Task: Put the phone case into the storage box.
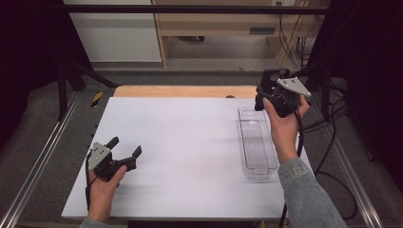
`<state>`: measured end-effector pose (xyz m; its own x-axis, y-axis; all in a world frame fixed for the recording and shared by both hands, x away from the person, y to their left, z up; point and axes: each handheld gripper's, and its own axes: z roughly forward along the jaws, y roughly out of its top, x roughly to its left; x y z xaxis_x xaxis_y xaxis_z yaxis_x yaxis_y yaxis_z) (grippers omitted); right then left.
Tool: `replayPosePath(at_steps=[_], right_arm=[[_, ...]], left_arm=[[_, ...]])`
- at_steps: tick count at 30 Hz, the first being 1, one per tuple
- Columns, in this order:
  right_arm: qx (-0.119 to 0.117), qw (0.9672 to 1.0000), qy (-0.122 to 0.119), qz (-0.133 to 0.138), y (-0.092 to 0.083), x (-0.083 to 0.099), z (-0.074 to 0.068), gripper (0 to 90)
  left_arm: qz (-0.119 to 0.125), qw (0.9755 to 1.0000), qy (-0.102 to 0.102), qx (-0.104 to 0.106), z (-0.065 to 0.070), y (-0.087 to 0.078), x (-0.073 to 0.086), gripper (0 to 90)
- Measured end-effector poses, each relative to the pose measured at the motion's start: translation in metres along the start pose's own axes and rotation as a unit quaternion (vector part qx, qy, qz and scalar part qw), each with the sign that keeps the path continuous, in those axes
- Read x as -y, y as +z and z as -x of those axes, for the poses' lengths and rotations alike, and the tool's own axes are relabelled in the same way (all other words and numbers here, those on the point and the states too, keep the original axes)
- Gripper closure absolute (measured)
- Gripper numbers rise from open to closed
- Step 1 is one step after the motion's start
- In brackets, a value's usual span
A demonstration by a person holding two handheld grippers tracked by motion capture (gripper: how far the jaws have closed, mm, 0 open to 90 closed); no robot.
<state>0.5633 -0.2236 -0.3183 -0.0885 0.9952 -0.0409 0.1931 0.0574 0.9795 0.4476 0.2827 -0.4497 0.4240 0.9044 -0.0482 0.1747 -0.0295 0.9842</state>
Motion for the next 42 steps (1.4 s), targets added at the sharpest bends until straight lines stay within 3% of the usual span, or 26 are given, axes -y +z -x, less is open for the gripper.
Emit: replayPosePath(at_steps=[13,27,32,35,42], right_arm=[[0.015,0.9998,0.002,-0.015,0.027,0.011,0.007,14.2],[0.018,0.9992,0.001,-0.036,0.04,0.019,0.008,14.2],[0.014,0.999,-0.001,-0.042,0.043,0.022,0.006,14.1],[0.008,0.9989,0.014,-0.045,0.046,0.023,0.003,14.1],[0.01,0.9984,0.001,-0.057,0.055,0.028,-0.003,14.2]], left_arm=[[-0.004,1.0,0.003,-0.002,-0.002,0.001,0.001,4.1],[-0.007,1.0,0.006,0.003,0.0,0.003,0.002,4.1],[-0.009,0.9999,0.009,0.006,0.001,0.004,0.003,4.1],[-0.01,0.9999,0.009,0.007,0.002,0.004,0.003,4.1],[-0.01,0.9999,0.009,0.008,0.002,0.004,0.003,4.2]])
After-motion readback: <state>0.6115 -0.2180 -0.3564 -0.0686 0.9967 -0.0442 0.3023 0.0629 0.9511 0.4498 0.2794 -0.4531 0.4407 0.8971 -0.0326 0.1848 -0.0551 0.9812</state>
